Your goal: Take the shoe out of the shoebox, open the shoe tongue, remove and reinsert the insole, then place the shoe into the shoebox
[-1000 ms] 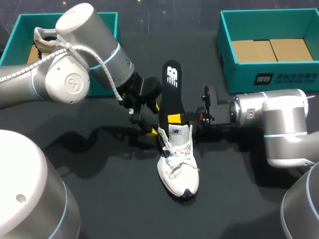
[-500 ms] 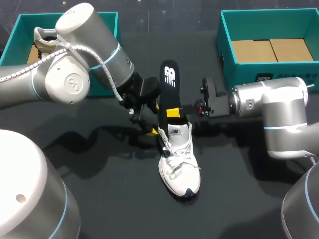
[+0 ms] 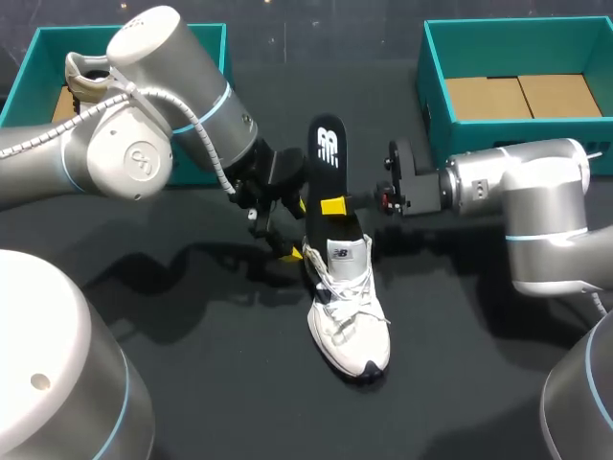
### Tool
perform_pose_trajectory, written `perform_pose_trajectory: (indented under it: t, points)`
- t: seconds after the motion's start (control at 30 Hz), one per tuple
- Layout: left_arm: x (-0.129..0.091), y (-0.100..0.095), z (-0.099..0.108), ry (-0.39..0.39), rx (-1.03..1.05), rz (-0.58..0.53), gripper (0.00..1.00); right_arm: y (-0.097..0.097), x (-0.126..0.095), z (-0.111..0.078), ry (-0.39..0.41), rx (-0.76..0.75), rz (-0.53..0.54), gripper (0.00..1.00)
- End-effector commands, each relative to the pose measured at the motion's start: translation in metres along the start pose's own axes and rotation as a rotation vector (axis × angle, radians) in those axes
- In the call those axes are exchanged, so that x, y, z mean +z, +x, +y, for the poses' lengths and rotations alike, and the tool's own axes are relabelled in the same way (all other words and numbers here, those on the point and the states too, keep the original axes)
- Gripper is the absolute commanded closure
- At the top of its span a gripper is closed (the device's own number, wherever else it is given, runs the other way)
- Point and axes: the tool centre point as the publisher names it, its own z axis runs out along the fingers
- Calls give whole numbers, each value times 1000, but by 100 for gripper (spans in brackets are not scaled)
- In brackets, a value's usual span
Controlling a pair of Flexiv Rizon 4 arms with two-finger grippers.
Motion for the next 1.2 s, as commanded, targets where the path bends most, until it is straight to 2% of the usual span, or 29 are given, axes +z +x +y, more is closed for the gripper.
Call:
perform_pose_trajectory:
  t: [0.03, 0.4, 0.57, 0.7, 0.77, 0.87, 1.2]
  points:
    - [0, 0, 0, -2, 0, -1, 0, 2, 0, -13, -11, 17, -7, 100]
    - [0, 0, 0, -2, 0, -1, 0, 10, 5, -48, -12, 85, -18, 100]
    - [0, 0, 0, -2, 0, -1, 0, 8, 5, -55, 9, 85, 4, 100]
    - [0, 0, 0, -2, 0, -1, 0, 12, 6, -45, 21, 46, 3, 100]
    - [0, 0, 0, -2, 0, -1, 0, 14, 6, -40, 30, 23, 5, 87]
    - [0, 0, 0, -2, 0, -1, 0, 15, 5, -31, 45, -11, 5, 80]
    - [0, 0, 0, -2, 0, -1, 0, 19, 1, -12, 60, -99, 11, 79]
